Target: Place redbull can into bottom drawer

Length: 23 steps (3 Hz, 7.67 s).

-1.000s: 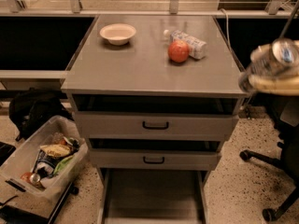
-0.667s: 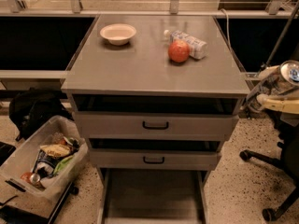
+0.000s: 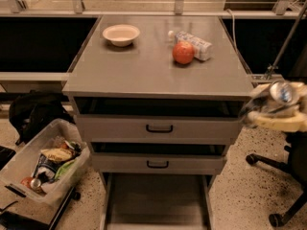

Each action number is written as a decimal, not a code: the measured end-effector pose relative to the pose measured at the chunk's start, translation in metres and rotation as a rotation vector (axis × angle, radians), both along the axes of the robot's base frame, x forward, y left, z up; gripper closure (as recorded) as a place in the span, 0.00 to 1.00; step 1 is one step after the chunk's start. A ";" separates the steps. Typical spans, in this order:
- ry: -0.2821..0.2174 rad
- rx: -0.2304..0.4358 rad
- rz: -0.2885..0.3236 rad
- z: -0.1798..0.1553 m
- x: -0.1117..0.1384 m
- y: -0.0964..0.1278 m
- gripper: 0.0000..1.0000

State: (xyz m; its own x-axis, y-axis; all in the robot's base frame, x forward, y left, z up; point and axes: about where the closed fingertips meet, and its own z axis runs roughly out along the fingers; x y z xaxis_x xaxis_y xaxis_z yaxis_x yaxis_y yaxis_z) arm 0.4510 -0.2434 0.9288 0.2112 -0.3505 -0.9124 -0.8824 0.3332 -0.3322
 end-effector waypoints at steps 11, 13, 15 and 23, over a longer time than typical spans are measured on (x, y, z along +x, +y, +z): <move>0.288 -0.190 0.044 -0.470 -0.009 0.200 1.00; 0.229 -0.257 -0.021 -0.454 0.011 0.188 1.00; 0.304 -0.123 -0.101 -0.518 0.043 0.146 1.00; 0.557 -0.067 -0.364 -0.747 0.073 0.081 1.00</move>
Offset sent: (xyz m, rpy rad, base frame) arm -0.0416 0.1882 -0.3112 0.2617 0.4263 0.2737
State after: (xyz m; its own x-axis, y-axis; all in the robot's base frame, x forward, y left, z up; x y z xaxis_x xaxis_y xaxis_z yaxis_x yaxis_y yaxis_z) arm 0.5241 -0.1628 0.1820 -0.4278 -0.3698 -0.8248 -0.7630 0.6369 0.1102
